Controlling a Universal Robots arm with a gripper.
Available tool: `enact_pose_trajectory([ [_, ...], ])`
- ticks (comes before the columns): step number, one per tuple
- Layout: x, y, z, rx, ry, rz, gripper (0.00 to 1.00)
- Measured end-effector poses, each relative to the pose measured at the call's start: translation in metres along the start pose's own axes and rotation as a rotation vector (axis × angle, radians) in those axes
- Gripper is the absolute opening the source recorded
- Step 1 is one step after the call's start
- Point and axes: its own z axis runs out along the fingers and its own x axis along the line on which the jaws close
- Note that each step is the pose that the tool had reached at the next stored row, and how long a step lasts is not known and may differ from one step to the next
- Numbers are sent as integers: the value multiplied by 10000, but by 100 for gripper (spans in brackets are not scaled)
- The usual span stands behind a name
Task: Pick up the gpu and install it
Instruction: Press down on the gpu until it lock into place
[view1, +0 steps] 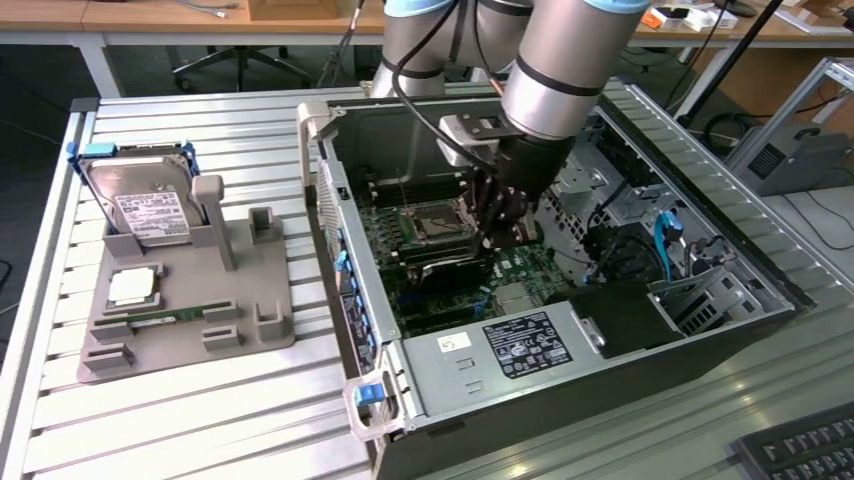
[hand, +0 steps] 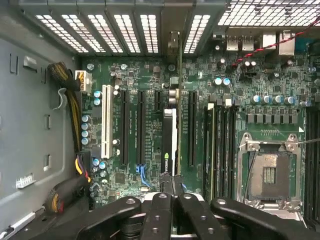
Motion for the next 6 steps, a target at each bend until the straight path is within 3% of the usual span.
enact_pose_trajectory([
  [6, 4, 0, 0, -1, 0, 0, 10],
])
